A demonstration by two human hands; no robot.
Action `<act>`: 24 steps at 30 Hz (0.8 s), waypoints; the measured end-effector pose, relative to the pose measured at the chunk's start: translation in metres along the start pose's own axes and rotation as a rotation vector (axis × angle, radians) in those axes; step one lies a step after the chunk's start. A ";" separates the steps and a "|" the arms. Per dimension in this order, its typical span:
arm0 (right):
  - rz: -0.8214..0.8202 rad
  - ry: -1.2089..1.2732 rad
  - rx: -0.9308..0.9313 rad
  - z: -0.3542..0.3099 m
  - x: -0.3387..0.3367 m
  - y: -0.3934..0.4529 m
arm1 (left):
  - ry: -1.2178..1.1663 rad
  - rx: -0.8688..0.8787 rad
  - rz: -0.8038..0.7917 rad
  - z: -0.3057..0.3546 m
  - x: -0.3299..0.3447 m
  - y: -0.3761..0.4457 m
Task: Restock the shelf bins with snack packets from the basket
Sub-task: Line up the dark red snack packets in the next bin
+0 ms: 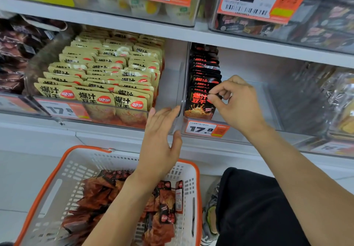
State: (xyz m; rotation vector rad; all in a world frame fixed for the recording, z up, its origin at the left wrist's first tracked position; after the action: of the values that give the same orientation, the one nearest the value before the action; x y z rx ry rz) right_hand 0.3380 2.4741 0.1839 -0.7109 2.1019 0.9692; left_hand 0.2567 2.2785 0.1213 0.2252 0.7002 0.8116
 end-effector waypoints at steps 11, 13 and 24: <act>-0.029 -0.053 -0.003 -0.003 -0.002 0.000 | -0.012 -0.007 -0.019 0.000 0.000 0.000; -0.030 -0.055 0.007 -0.001 -0.004 -0.001 | -0.013 -0.008 -0.018 0.000 0.000 -0.001; 0.172 0.117 -0.205 -0.068 -0.009 -0.037 | -0.039 -0.001 0.200 -0.003 -0.010 -0.036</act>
State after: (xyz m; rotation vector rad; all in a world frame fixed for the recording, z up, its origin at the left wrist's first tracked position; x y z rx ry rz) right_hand 0.3446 2.4004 0.2071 -0.7111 2.2145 1.2800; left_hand 0.2706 2.2469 0.1078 0.3129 0.6478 0.9953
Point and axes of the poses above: each hand's wrist, its own y-axis towards the middle knuckle, its own x-axis out of the palm, z = x × y, the point moved 4 cm from there along y, towards the middle knuckle, and after that the axes turned 6 degrees about -y, right-handed, at the moved point
